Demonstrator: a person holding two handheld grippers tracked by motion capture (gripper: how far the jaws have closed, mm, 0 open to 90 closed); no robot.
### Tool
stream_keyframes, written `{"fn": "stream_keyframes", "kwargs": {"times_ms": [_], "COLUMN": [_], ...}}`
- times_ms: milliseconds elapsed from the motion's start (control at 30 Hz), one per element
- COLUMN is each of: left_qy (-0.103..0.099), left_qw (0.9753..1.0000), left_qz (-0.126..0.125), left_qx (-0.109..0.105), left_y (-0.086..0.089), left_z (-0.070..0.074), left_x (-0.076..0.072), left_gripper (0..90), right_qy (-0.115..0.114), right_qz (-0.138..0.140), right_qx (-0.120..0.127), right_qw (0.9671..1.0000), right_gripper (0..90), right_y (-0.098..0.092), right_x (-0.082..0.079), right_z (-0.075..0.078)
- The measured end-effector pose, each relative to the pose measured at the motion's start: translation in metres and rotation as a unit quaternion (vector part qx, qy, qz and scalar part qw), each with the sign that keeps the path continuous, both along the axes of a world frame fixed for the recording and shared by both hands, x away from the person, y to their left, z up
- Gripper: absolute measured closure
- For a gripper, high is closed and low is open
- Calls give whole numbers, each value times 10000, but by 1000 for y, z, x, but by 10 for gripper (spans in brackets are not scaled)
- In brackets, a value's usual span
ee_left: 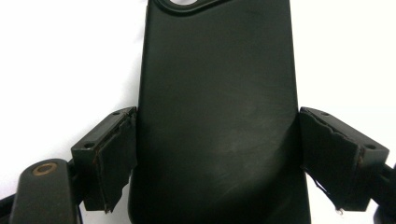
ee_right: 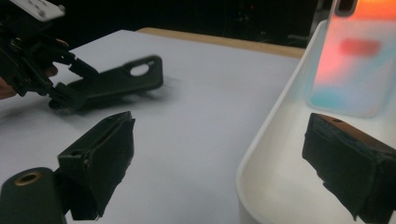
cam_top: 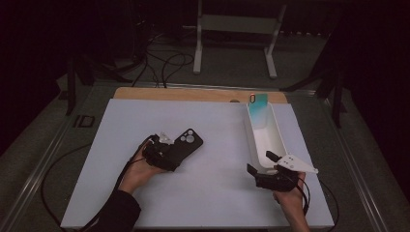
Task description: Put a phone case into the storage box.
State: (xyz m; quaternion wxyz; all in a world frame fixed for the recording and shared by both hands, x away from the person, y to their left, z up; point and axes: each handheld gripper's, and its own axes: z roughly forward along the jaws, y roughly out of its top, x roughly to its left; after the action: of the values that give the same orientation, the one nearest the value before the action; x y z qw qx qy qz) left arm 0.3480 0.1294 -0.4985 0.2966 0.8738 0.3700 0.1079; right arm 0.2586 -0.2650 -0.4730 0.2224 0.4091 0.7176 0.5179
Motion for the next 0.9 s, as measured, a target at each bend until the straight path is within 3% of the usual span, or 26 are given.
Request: {"fn": "stream_keyframes", "kwargs": {"times_ms": [33,133,267,467,900], "left_qy": [-101,-124,-319,-549,-824], "left_qw": [9999,9999,9987,9967,9935], "left_qz": [40,41,136,138,4], "left_qx": [-58,-96,-360,-588,-787], "left_y": [1,1,4,3,0], "left_z": [4,6,14,21,31], "left_x": [-4,-5,-15,-28,-45], "left_gripper": [158,158,156,156,154], "right_qy": [54,67,127,146,113], "right_qz": [43,60,106,223,537], "right_qx": [96,128,264,200,105], "right_qw": [9999,9999,9995,9994,9984], "right_gripper": [107,109,112,93,85], "right_y": [-1,-1,-2,9,38], "right_x": [2,3,5,8,24], "right_z": [1,2,12,17,35]}}
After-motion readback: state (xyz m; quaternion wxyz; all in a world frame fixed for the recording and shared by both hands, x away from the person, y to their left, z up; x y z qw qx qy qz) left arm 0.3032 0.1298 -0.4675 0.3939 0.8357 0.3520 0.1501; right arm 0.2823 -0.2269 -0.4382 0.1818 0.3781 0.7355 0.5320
